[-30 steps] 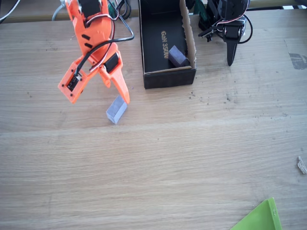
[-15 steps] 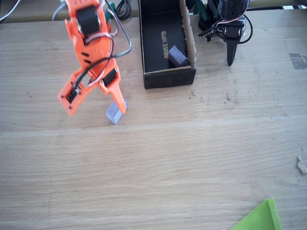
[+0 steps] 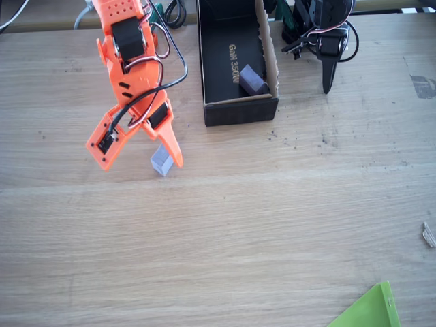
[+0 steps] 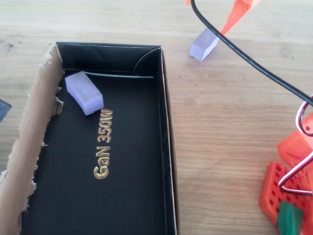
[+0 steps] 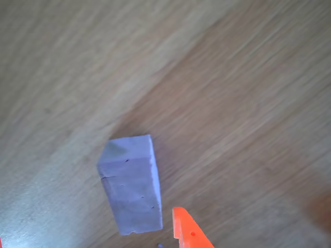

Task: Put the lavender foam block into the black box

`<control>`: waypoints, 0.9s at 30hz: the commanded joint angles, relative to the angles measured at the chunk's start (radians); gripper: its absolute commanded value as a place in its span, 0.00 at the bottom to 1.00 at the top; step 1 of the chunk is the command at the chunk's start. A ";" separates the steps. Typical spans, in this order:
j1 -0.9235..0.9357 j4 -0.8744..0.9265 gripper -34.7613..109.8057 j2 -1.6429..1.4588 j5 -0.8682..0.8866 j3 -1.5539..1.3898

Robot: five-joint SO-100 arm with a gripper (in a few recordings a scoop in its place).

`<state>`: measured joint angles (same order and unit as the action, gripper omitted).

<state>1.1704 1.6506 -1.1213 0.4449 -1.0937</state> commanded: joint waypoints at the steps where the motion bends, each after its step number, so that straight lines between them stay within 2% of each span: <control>1: 0.008 0.002 0.54 -0.002 0.020 0.017; 27: 0.017 -0.086 0.56 0.075 0.006 0.014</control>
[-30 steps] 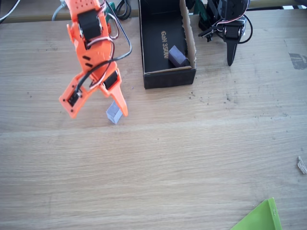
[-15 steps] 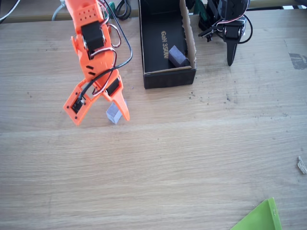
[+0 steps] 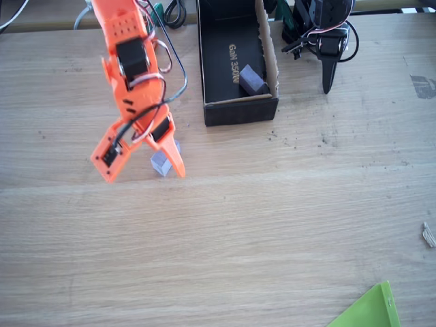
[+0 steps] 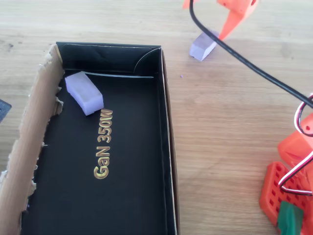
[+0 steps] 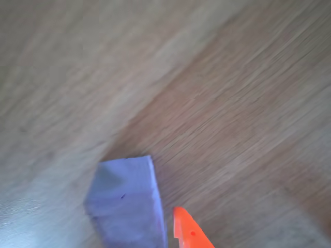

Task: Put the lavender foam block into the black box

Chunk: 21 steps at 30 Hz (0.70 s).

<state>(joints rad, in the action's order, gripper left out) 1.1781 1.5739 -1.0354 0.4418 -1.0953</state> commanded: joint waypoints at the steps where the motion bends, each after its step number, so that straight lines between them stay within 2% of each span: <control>1: 0.009 -0.012 0.56 -0.008 0.009 0.015; 15: 0.028 -0.074 0.54 0.035 -0.014 0.015; 18: 0.025 -0.081 0.50 0.044 -0.005 0.015; 21: 0.018 -0.086 0.38 0.052 0.002 0.020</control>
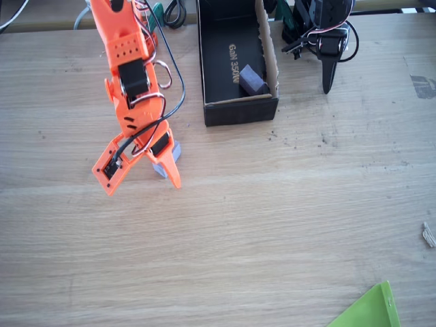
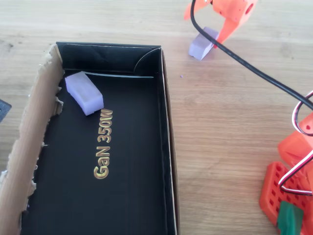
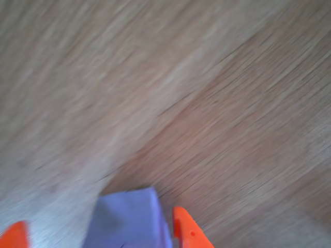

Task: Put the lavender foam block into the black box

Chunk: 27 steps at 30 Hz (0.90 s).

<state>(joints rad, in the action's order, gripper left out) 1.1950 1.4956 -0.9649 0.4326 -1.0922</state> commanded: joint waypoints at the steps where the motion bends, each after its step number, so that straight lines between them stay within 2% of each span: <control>1: 0.002 -0.009 0.34 -0.018 0.018 0.017; 4: 0.002 -0.008 0.24 -0.021 0.046 0.018; 13: -0.008 0.035 0.24 -0.060 0.052 0.020; 18: -0.031 0.153 0.24 -0.193 0.012 0.025; 25: -0.063 0.388 0.24 -0.523 -0.020 0.048; 27: -0.078 0.405 0.24 -0.611 -0.054 0.041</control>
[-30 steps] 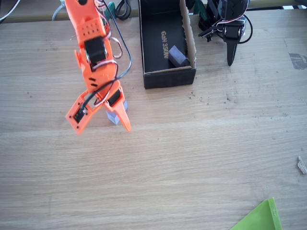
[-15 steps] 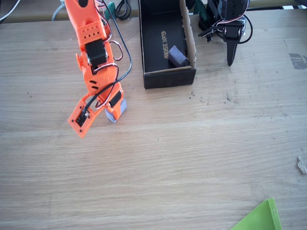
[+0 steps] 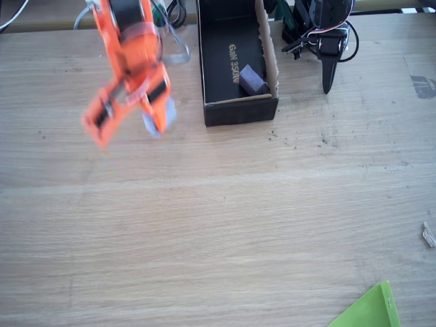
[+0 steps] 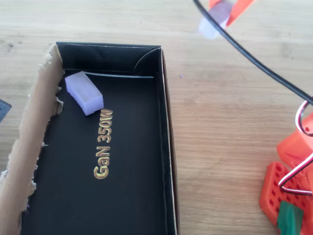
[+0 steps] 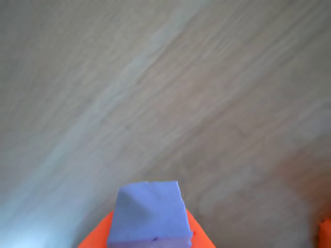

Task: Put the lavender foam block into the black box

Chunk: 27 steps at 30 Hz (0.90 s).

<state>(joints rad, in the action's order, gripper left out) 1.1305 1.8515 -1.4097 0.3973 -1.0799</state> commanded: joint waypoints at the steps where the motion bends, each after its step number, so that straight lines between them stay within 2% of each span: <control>1: -0.018 0.051 0.24 -0.206 -0.031 0.018; 10: -0.104 0.046 0.24 -0.290 -0.035 -0.043; 15: -0.333 -0.005 0.24 -0.268 -0.121 -0.037; 21: -0.666 -0.083 0.24 -0.183 -0.055 -0.015; 27: -0.799 -0.100 0.24 -0.107 -0.012 0.025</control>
<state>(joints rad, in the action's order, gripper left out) 0.3590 1.7610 -1.5156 0.3651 -1.1029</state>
